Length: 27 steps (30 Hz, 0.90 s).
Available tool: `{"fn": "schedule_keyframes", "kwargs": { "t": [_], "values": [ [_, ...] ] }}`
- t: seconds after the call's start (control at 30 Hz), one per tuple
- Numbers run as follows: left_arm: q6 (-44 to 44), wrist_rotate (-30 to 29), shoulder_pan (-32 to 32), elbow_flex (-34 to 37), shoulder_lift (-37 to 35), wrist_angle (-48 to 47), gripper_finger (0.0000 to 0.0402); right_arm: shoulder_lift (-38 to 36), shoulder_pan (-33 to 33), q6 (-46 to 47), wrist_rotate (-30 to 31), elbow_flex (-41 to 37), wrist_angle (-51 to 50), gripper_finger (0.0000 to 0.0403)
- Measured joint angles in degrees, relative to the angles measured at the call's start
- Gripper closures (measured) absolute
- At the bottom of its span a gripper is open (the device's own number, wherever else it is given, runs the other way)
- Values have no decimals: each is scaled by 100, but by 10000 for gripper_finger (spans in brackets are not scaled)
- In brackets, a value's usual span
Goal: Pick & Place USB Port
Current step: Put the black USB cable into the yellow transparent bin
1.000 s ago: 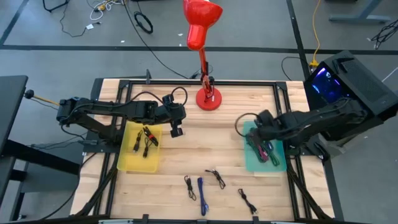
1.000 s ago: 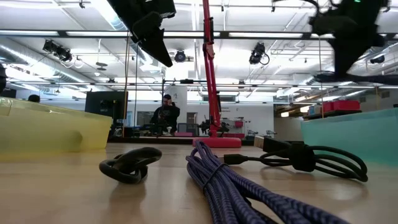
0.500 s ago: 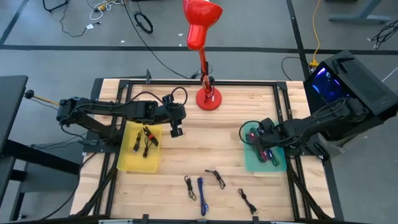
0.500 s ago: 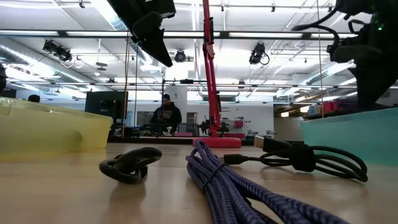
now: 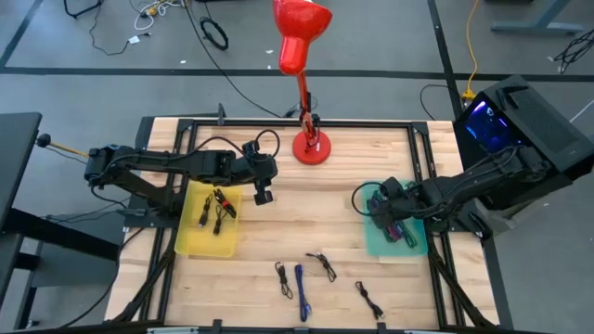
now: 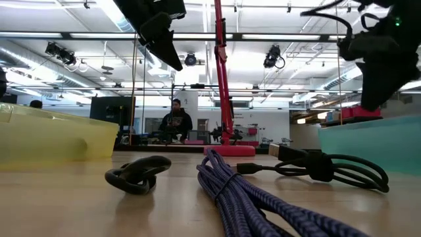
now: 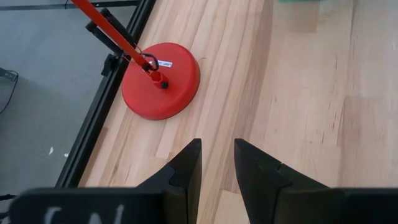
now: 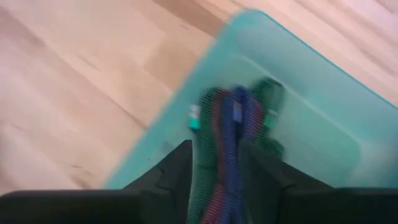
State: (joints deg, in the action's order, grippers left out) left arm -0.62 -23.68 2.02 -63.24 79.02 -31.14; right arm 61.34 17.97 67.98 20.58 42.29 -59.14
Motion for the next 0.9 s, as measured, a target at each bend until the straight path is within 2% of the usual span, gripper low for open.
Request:
{"fn": "schedule_keyframes", "kwargs": {
  "t": [0.2,0.4,0.77,0.9],
  "values": [
    [0,0,7,0,0,9,303,0,3,-733,-124,82,1066,266],
    [-2,0,7,0,0,7,303,178,59,-1319,-1125,87,2594,266],
    [37,-2,7,0,0,49,303,1762,493,-1344,-2079,87,4608,280],
    [151,-2,7,0,0,48,303,2271,563,-1276,-2314,87,4969,285]
  ]
}}
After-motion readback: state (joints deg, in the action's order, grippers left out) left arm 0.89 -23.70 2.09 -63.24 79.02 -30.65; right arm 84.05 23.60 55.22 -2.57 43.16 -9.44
